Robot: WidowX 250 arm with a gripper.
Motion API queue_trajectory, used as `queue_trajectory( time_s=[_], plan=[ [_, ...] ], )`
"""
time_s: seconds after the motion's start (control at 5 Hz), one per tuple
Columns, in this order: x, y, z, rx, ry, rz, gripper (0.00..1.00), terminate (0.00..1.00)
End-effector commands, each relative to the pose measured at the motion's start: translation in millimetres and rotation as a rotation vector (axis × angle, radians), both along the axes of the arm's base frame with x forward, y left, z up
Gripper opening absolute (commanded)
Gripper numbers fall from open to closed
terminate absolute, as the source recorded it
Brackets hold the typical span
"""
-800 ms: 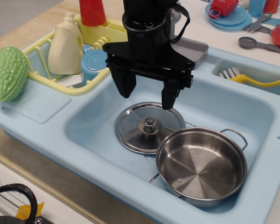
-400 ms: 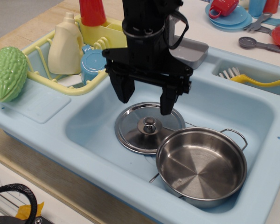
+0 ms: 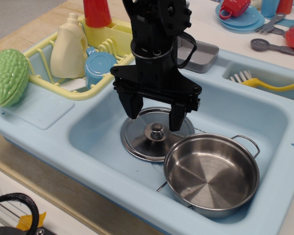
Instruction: Put lid on pot or pan
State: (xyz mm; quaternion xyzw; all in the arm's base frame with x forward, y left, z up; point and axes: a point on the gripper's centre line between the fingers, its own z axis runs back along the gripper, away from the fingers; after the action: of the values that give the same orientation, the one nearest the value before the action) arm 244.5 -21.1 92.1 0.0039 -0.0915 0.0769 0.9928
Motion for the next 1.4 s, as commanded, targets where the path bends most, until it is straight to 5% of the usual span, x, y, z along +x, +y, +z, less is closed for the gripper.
queue_trajectory(
  time_s=[0.0,0.8,1.0,1.2],
  plan=[
    [9,3,-6,-0.014,-0.014,0.005,1.0,0.0],
    [10,10,-35,-0.081,0.025,0.031,1.0,0.0],
    [10,10,-35,-0.08,0.023,0.033,0.0,0.0],
    [10,9,-34,-0.076,0.024,0.033,0.0,0.0]
  ],
)
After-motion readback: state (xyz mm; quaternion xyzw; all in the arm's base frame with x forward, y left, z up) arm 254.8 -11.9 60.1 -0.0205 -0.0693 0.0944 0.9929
